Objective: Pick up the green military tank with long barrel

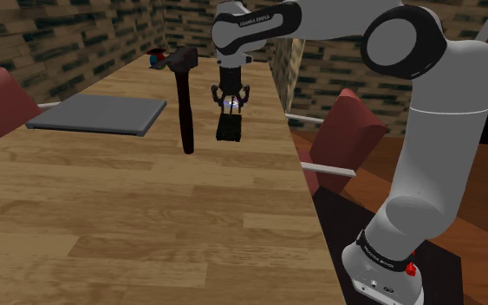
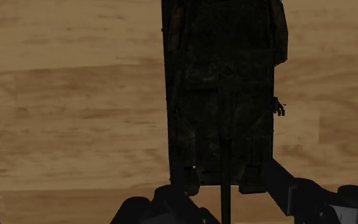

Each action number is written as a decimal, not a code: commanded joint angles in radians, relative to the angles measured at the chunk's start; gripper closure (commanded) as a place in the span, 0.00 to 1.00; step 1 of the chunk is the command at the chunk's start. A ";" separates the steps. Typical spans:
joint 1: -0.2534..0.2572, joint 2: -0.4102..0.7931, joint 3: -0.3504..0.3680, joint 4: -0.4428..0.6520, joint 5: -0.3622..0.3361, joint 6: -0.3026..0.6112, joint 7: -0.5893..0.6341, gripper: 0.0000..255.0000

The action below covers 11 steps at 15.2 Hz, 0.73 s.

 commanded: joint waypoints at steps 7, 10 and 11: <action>0.000 0.002 0.000 -0.001 0.000 0.003 0.000 1.00; 0.000 -0.003 0.000 0.007 0.000 -0.009 0.000 1.00; 0.000 -0.004 0.000 0.018 0.001 -0.022 0.000 1.00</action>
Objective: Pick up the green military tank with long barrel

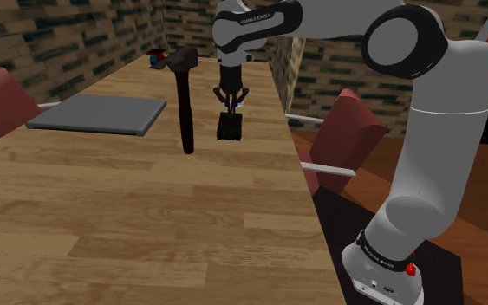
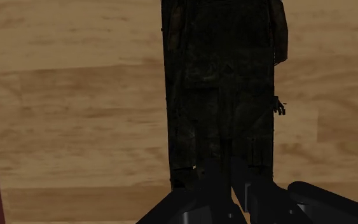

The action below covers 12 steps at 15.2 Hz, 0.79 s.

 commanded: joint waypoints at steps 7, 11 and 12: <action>0.002 -0.004 0.001 0.100 0.001 -0.104 0.001 1.00; 0.003 -0.001 0.002 0.158 0.001 -0.159 0.001 1.00; 0.003 0.000 0.002 0.174 0.001 -0.173 0.001 1.00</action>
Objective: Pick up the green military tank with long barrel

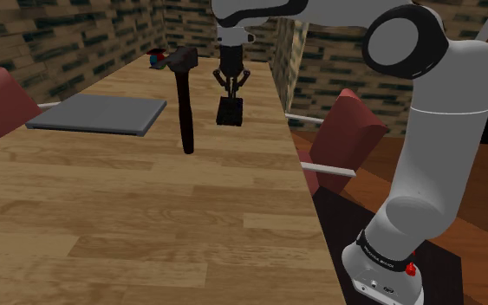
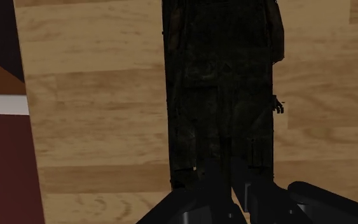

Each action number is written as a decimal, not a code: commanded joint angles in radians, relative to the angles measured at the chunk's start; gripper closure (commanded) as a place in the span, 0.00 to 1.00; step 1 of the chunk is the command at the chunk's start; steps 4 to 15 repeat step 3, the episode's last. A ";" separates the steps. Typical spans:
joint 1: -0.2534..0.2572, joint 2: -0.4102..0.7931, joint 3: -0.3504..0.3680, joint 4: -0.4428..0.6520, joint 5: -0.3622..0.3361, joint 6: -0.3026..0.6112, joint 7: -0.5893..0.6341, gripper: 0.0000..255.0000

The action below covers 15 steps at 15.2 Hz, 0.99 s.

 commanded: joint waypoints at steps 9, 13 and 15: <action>0.001 0.004 0.000 0.035 0.000 -0.031 0.000 1.00; 0.001 0.004 0.000 0.035 0.000 -0.031 0.000 1.00; 0.001 0.004 0.000 0.035 0.000 -0.031 0.000 1.00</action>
